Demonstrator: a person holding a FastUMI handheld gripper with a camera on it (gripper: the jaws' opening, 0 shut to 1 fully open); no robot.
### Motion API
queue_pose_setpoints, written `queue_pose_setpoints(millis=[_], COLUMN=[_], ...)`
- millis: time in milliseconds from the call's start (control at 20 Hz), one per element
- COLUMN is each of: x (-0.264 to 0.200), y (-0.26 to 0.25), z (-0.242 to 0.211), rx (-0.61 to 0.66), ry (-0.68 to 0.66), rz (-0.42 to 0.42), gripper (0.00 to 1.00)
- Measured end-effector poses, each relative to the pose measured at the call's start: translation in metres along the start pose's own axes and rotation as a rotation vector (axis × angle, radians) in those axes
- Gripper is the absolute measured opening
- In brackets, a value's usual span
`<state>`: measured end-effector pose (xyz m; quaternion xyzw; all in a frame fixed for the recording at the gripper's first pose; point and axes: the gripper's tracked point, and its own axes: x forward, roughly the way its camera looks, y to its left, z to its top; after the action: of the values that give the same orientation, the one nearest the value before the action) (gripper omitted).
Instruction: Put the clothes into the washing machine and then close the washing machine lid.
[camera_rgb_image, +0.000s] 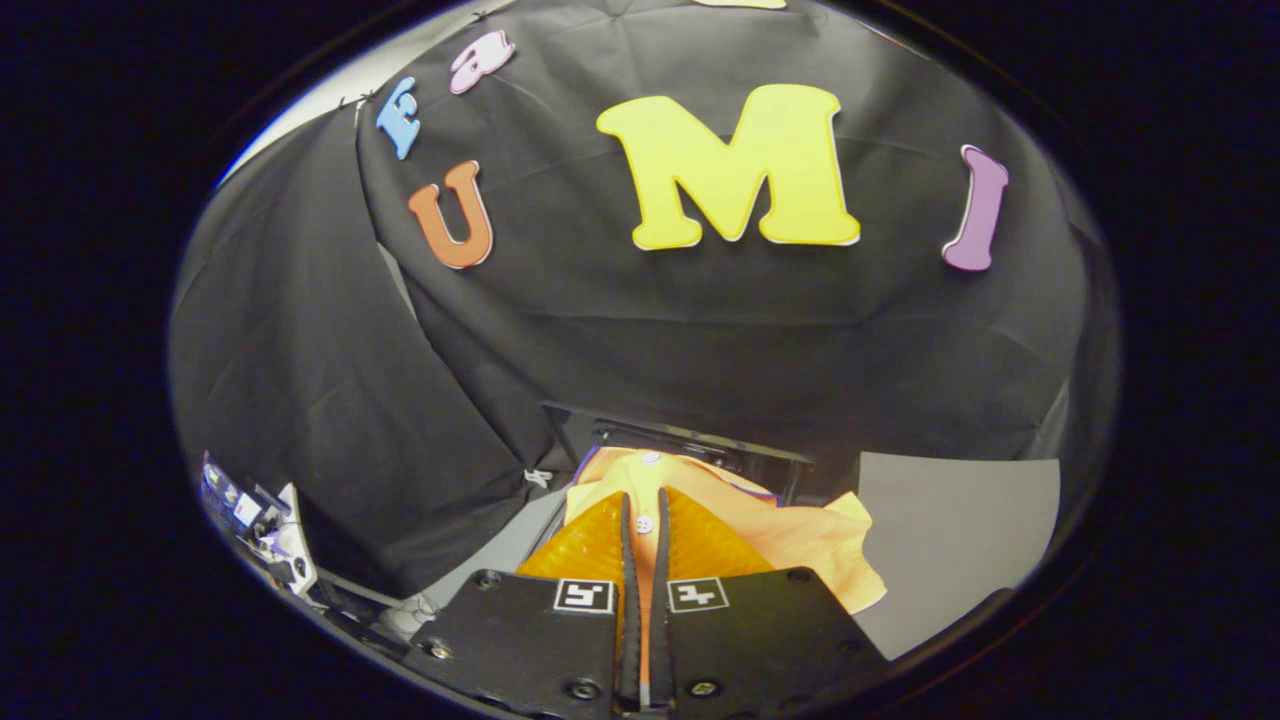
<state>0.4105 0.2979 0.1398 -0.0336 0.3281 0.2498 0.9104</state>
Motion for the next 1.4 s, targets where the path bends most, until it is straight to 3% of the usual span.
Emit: queue_pose_setpoints(millis=[650,1400], x=[0.065,0.156], y=[0.027,0.013], z=[-0.029,-0.128], rx=[0.021,0.102], ry=[0.087,0.223], rz=[0.050,-0.025], gripper=[0.07,0.07])
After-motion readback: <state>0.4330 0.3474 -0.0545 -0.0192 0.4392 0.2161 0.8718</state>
